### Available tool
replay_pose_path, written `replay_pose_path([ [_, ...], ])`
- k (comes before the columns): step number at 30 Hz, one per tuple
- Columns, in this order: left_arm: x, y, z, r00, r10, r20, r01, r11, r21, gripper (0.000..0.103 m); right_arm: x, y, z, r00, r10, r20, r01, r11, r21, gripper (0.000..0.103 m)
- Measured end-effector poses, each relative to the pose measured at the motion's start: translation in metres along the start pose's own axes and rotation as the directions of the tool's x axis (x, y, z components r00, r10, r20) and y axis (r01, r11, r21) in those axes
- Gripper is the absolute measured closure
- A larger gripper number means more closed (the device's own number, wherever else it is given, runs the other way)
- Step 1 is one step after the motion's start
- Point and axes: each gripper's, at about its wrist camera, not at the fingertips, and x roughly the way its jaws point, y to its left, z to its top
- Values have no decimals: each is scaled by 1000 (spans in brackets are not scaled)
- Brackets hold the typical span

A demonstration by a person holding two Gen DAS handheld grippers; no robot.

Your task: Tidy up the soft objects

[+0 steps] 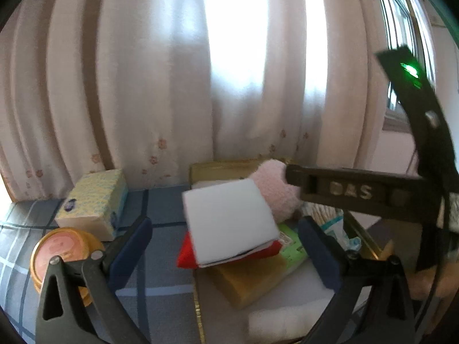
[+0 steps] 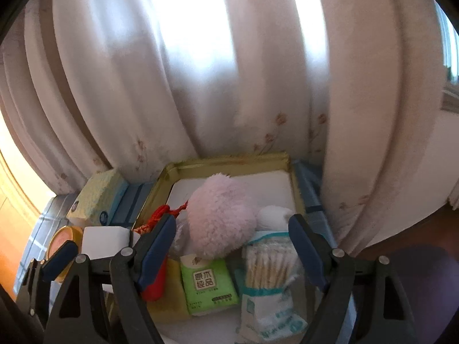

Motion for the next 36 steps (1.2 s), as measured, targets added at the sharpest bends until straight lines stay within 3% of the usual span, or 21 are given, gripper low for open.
replay_pose_path([
  [3, -8, 8, -4, 996, 74, 59, -73, 997, -13, 0, -19, 2, -10, 993, -58, 98, 59, 998, -1, 20],
  [5, -11, 14, -5, 990, 107, 92, -105, 994, -29, 0, -30, 3, -20, 978, -111, 177, 112, 994, 5, 20],
  [9, -16, 25, -8, 979, 157, 132, -153, 987, -43, 0, -51, 6, -43, 921, -201, 334, 193, 980, 58, 20],
  [13, -20, 33, -11, 965, 199, 168, -194, 980, -47, 0, -70, 11, -62, 844, -269, 465, 244, 963, 115, 12],
  [17, -23, 33, -12, 963, 199, 180, -192, 980, -52, 0, -82, 16, -71, 787, -282, 548, 248, 959, 138, 11],
  [26, -31, 30, -14, 953, 230, 199, -223, 973, -54, 0, -87, 30, -77, 745, -305, 593, 297, 948, 114, 5],
  [30, -34, 30, -15, 951, 236, 200, -229, 972, -59, 0, -95, 38, -84, 696, -349, 628, 349, 928, 129, 1],
  [36, -35, 34, -16, 950, 252, 185, -241, 967, -79, 0, -101, 33, -87, 683, -341, 646, 329, 933, 145, 1],
])
